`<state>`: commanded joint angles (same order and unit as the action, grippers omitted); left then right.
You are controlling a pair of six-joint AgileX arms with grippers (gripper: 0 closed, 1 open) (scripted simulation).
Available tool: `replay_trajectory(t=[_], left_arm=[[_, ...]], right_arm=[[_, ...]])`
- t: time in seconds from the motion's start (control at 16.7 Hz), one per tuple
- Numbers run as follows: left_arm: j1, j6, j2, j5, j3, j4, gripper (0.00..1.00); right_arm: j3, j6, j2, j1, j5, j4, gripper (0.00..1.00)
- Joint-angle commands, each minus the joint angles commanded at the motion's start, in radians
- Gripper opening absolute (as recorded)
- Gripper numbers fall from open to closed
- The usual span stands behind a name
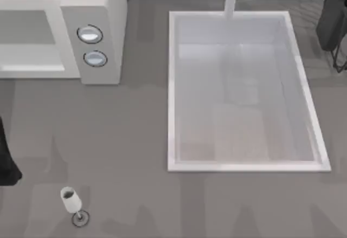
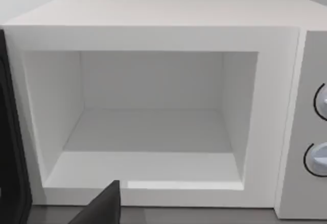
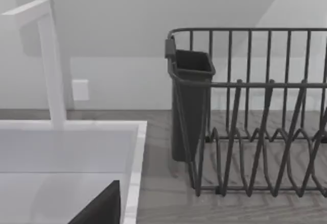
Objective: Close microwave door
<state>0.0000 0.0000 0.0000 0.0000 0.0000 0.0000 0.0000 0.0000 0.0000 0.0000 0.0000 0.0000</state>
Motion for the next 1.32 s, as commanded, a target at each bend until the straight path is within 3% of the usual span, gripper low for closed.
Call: replay_trajectory(t=[0.06,0.84,1.32], left_arm=[[0.000,0.000,0.000,0.000,0.000,0.000,1.00],[0.000,0.000,0.000,0.000,0.000,0.000,0.02],[0.000,0.000,0.000,0.000,0.000,0.000,0.00]], right_arm=[[0.000,0.000,0.000,0.000,0.000,0.000,1.00],[0.000,0.000,0.000,0.000,0.000,0.000,1.00],[0.000,0.000,0.000,0.000,0.000,0.000,1.00]])
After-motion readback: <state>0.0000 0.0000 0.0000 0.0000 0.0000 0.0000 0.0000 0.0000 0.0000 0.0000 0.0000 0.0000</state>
